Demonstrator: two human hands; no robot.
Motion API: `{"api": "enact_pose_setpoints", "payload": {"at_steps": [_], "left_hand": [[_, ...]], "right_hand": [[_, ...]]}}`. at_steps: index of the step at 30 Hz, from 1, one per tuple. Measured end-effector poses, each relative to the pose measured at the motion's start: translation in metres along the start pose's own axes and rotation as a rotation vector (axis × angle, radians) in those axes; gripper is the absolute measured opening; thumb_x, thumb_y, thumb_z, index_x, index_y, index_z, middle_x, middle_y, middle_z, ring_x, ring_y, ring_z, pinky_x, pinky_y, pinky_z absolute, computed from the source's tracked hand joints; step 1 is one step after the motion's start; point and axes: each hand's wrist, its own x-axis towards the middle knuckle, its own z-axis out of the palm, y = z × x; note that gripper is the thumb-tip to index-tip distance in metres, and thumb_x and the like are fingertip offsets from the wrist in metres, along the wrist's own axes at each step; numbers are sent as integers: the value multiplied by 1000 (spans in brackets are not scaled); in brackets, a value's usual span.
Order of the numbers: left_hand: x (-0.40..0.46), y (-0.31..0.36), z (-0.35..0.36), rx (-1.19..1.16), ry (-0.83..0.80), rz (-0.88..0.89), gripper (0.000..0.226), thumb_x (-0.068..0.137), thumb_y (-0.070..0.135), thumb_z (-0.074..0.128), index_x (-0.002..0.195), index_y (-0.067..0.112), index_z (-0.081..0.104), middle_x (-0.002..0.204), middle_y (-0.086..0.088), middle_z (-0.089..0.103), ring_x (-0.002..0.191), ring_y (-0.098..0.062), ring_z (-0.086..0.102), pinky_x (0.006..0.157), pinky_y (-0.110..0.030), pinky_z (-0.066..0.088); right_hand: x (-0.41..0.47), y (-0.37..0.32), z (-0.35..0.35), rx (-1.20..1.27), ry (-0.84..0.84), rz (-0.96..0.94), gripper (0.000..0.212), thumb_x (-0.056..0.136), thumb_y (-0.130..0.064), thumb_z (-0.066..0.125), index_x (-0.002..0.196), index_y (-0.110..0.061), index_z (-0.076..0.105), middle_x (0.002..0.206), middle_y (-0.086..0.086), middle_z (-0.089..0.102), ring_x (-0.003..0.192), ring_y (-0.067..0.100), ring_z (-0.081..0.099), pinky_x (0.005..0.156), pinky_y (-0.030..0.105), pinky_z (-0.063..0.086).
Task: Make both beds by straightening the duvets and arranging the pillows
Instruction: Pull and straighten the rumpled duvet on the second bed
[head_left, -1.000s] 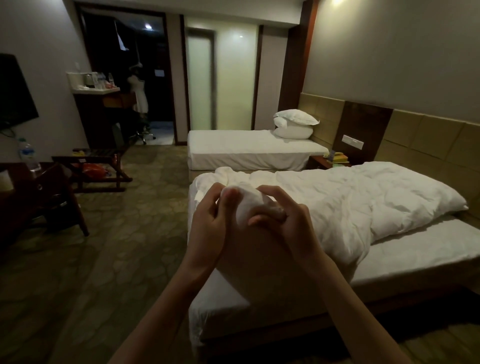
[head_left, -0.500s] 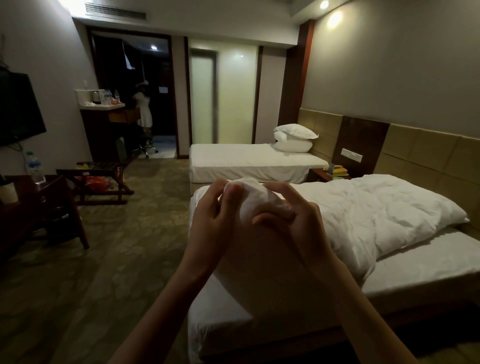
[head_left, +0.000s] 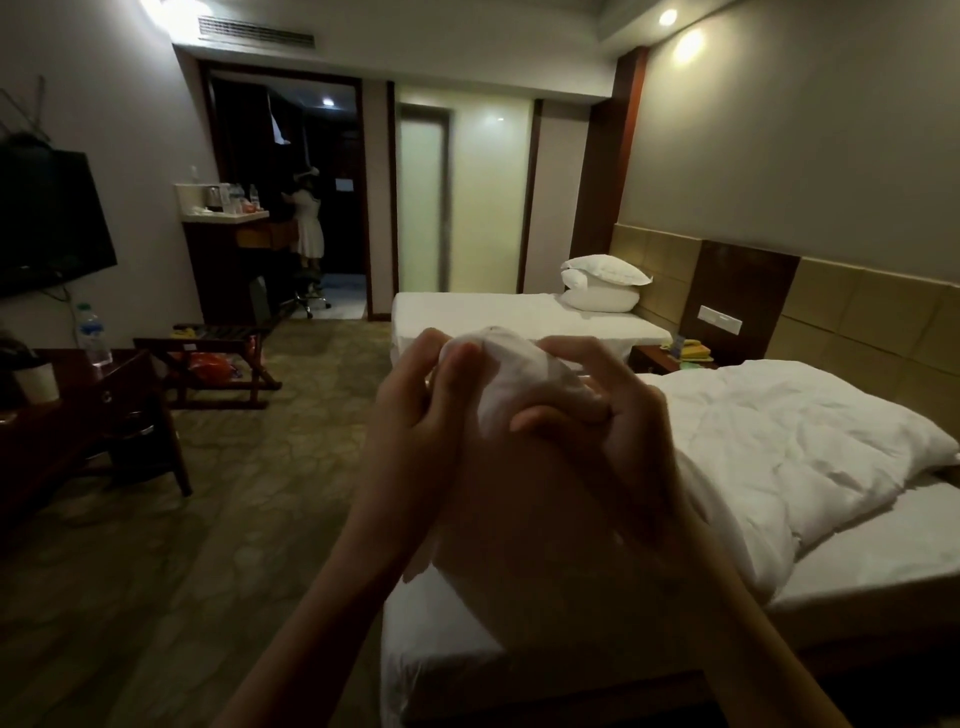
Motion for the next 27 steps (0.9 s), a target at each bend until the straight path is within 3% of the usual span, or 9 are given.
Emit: {"api": "enact_pose_setpoints", "payload": {"at_steps": [2,4,6,9,14,19,21,23,27], "left_hand": [[-2,-11,1,7,1,-54,26,96,37,42,80,20,54,74,9,58,64,-2,53,57,-15,44],[-6,-20,2,37,1,-62,22,95,32,41,79,22,54,72,13,58,63,-1,52,56,-12,42],[-6,-28,4,63,10,-61,21,96,29,42,79,25,54,71,16,57,64,1,52,57,-10,40],[0,-35,9,69,14,-61,21,97,25,43,78,23,53,71,17,58,64,3,52,58,-8,38],[9,-42,20,13,52,-134,23,95,29,39,80,19,53,67,14,54,60,0,49,53,-10,39],[11,-58,20,47,135,-236,27,92,38,35,79,21,51,63,7,50,53,-2,47,47,-11,39],[11,-67,18,93,160,-237,30,91,38,36,79,15,52,63,0,47,53,-3,45,47,-11,38],[15,-80,14,152,174,-218,34,92,35,38,80,7,53,66,-12,49,55,-5,43,48,-11,37],[35,-111,1,214,169,-246,32,97,27,39,82,4,55,69,-16,52,55,-6,45,48,-9,37]], "right_hand": [[-1,12,8,0,0,60,53,71,-63,63,110,-28,59,85,-8,66,79,5,65,73,13,49],[-4,25,11,-11,-31,64,54,68,-71,59,109,-38,55,82,-11,67,80,2,65,68,9,48],[-6,36,9,-12,-62,72,44,70,-64,61,108,-45,51,81,-17,66,80,-4,64,66,8,47],[-4,48,8,-36,-78,85,47,71,-67,57,112,-45,48,84,-15,66,83,1,65,68,12,51],[-1,81,3,-97,-12,31,73,73,-84,41,128,-37,36,75,-15,56,68,3,59,61,9,44],[-11,130,10,-215,-19,132,71,71,-89,28,123,-41,32,66,-22,47,56,-2,51,57,16,39],[-12,145,19,-237,-33,138,64,74,-85,32,117,-39,35,63,-24,44,54,-4,46,57,17,37],[-9,156,27,-208,-50,145,56,73,-79,45,111,-38,38,66,-21,52,57,3,53,58,18,42],[7,175,47,-159,-60,168,46,73,-72,53,106,-41,45,72,-9,66,67,14,66,64,34,54]]}}
